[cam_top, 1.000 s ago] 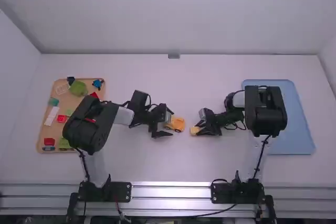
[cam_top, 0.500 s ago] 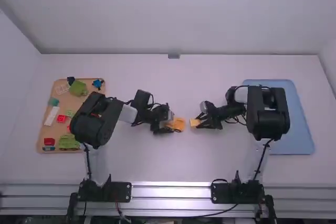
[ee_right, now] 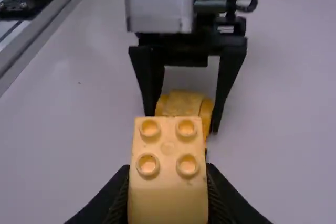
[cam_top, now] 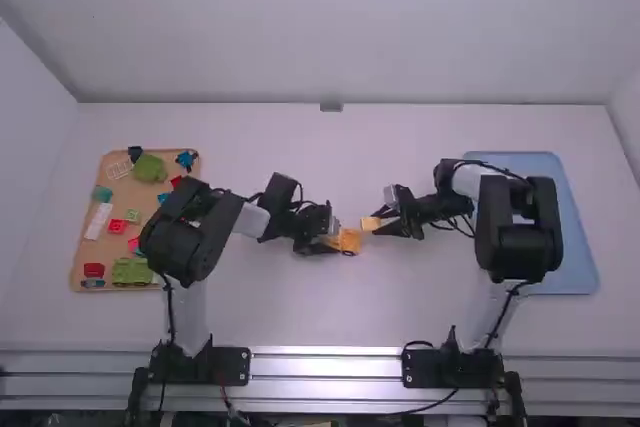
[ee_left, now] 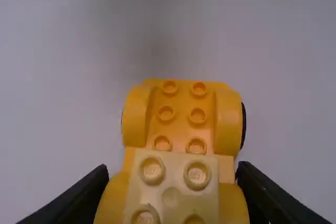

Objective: Assemble lego blocks to make yellow taxi

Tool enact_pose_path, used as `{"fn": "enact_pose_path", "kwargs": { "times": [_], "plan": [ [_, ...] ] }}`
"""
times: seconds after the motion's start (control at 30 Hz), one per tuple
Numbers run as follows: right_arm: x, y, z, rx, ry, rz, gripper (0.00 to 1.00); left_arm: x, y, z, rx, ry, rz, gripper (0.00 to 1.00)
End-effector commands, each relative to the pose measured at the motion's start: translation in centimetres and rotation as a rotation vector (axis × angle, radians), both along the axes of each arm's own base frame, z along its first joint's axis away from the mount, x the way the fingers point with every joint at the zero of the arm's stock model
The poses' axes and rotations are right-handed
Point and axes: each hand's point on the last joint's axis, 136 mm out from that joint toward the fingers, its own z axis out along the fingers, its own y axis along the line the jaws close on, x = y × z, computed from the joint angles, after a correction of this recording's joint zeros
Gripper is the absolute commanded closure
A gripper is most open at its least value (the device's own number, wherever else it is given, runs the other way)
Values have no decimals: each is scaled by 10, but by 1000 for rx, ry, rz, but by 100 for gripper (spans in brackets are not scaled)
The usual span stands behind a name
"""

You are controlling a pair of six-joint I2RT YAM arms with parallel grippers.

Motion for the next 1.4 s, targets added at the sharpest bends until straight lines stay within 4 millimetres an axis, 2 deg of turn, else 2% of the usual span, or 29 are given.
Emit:
{"fn": "enact_pose_path", "kwargs": {
  "times": [0.0,0.13,0.37,0.5,0.6,0.73,0.87,1.13,1.37],
  "plan": [
    [-4,2,8,15,-8,-15,72,-4,4,-23,113,18,43,43],
    [5,2,-4,-4,-5,-88,73,1,8,-30,166,61,127,53],
    [3,6,-18,-73,-38,-179,73,2,17,-33,160,90,170,53],
    [1,12,-26,-181,-41,-224,73,8,21,-32,134,129,243,54],
    [2,20,-36,-254,-34,-255,74,3,23,-35,131,113,237,53],
    [-6,34,-41,-285,-53,-207,75,-4,25,-39,123,99,237,53],
    [-6,40,-46,-330,-65,-194,75,-13,28,-43,120,92,235,53],
    [-6,41,-56,-358,-54,-193,77,-25,32,-46,108,77,233,54],
    [-8,41,-57,-357,-68,-173,78,-23,31,-45,102,74,238,54]
  ]
}}
